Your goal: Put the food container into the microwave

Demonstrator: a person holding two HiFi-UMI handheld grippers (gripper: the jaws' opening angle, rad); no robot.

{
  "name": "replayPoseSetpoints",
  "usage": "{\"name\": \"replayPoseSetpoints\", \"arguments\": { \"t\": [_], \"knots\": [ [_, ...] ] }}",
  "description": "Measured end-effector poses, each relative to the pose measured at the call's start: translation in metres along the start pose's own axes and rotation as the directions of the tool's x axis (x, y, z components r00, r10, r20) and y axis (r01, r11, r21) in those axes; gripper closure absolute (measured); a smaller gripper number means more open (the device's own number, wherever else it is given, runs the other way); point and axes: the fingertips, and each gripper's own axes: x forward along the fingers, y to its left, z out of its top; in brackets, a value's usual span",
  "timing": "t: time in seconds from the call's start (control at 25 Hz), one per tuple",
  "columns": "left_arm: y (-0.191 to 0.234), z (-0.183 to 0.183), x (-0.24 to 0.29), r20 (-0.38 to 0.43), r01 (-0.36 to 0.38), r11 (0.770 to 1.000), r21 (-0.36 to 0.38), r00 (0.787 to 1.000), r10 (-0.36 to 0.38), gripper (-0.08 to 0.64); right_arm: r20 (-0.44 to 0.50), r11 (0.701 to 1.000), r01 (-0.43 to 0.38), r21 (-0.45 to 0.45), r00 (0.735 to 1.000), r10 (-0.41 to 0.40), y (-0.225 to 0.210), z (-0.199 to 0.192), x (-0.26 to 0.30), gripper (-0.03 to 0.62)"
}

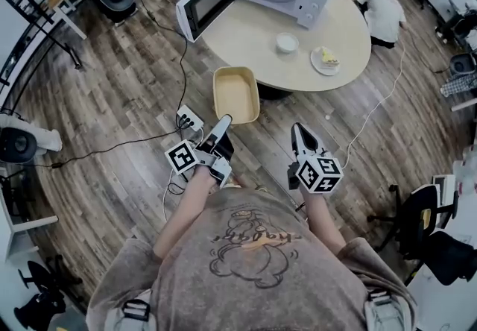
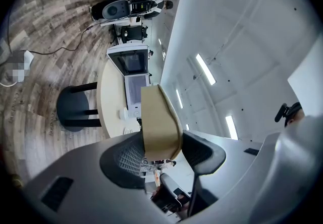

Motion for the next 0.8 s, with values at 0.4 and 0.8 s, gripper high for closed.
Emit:
{"name": "replayPoseSetpoints", "arguments": {
  "t": [0.4,0.8],
  "knots": [
    [0.012,0.022,0.002,-0.082,0.023,1.000,-0.008,0.996,-0.024,0.318,0.010,0.999,0.046,-0.001,0.999,-0.046,0.015,-0.004,0.018,0.591],
    [0.026,0.037,0.017,-0.081,0.038,0.998,-0.046,0.996,-0.041,0.318,-0.011,0.999,0.045,-0.008,0.999,-0.045,0.018,-0.011,0.039,0.592]
  ]
}}
